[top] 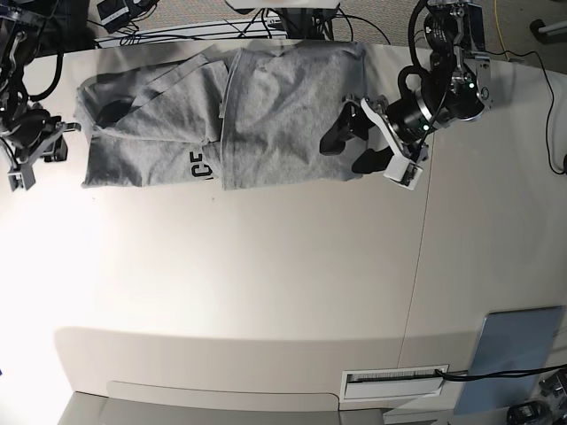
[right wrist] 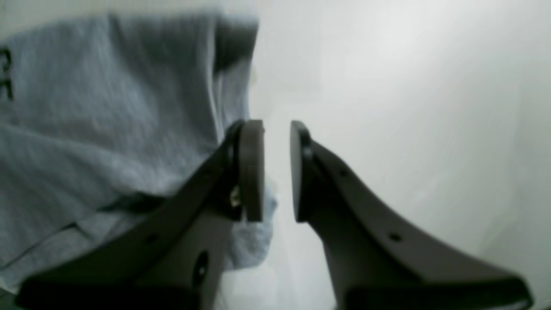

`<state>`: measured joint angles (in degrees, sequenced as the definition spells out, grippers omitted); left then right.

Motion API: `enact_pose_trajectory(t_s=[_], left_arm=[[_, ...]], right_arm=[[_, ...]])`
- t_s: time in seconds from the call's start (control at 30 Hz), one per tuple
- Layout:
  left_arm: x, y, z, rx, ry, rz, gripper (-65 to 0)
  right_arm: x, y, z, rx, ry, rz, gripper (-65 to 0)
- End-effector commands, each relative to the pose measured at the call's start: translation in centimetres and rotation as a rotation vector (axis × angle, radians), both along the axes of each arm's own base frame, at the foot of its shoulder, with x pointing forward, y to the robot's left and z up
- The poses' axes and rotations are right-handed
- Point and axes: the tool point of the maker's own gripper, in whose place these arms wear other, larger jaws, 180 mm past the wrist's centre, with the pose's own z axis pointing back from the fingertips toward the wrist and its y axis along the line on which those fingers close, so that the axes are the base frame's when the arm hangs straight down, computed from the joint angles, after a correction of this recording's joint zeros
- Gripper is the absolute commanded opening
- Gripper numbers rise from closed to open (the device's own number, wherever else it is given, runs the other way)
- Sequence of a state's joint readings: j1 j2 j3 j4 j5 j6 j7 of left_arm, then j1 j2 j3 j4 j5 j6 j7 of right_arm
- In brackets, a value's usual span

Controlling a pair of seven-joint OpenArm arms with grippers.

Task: Fold the T-shirt properly
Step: 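Grasp the folded strip's end with the left gripper and fold it toward the right gripper, then grasp the strip's other end with the right gripper and fold it toward the middle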

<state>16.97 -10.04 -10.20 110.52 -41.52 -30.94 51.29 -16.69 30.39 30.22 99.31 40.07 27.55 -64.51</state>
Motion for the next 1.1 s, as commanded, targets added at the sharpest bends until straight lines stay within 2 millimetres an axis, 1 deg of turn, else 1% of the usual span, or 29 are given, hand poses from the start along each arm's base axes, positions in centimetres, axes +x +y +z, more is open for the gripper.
enact_pose_trajectory(t_s=[0.0,0.07,0.1,0.13,0.2,0.33,0.5,0.63,0.73,0.77,0.87,0.97,1.07], left_arm=[[0.4,-0.2,1.3,-0.027,-0.041,0.000,-21.3],[0.4,-0.2,1.3,-0.027,-0.041,0.000,-21.3],[0.4,-0.2,1.2,-0.028,-0.040,0.000,-21.3],[0.3,-0.2,1.2,-0.028,-0.039,0.000,-21.3],[0.3,-0.2,1.2,-0.030,-0.039,0.000,-21.3],[0.4,-0.4,1.4,-0.043,-0.040,0.002,-21.3],[0.2,-0.6,1.3,-0.052,-0.035,0.004,-21.3],[0.2,-0.7,1.3,-0.054,-0.035,0.006,-21.5],[0.2,-0.7,1.3,-0.054,-0.035,0.006,-21.5],[0.2,-0.7,1.3,-0.054,-0.035,0.006,-21.5],[0.2,-0.7,1.3,-0.054,-0.035,0.006,-21.5],[0.2,-0.7,1.3,-0.053,-0.034,0.005,-21.5],[0.2,-0.7,1.3,-0.052,-0.034,0.005,-21.5]], right_arm=[[0.8,-0.4,1.6,-0.015,-0.040,0.017,-48.4],[0.9,-0.5,1.9,-0.012,-0.035,0.025,-38.7],[0.9,-0.7,2.1,-0.019,-0.035,0.028,-34.9],[0.9,-0.9,2.2,-0.027,-0.030,0.031,-33.3],[0.6,-1.0,2.0,-0.034,-0.009,0.032,-33.3],[-0.4,-1.1,0.9,0.004,0.040,0.019,-33.3],[-1.2,-1.7,-1.4,0.099,0.069,-0.005,-33.3],[-1.7,-1.4,-2.7,0.176,0.083,0.026,-33.3],[-1.8,-1.4,-3.7,0.234,0.108,0.003,-33.3],[-1.9,-1.2,-4.1,0.257,0.121,0.000,-33.3],[-2.2,0.3,-5.6,0.319,0.179,0.029,-33.3],[-2.4,2.0,-7.1,0.338,0.241,0.085,-33.3],[-2.3,3.6,-7.9,0.345,0.278,0.135,-33.4]])
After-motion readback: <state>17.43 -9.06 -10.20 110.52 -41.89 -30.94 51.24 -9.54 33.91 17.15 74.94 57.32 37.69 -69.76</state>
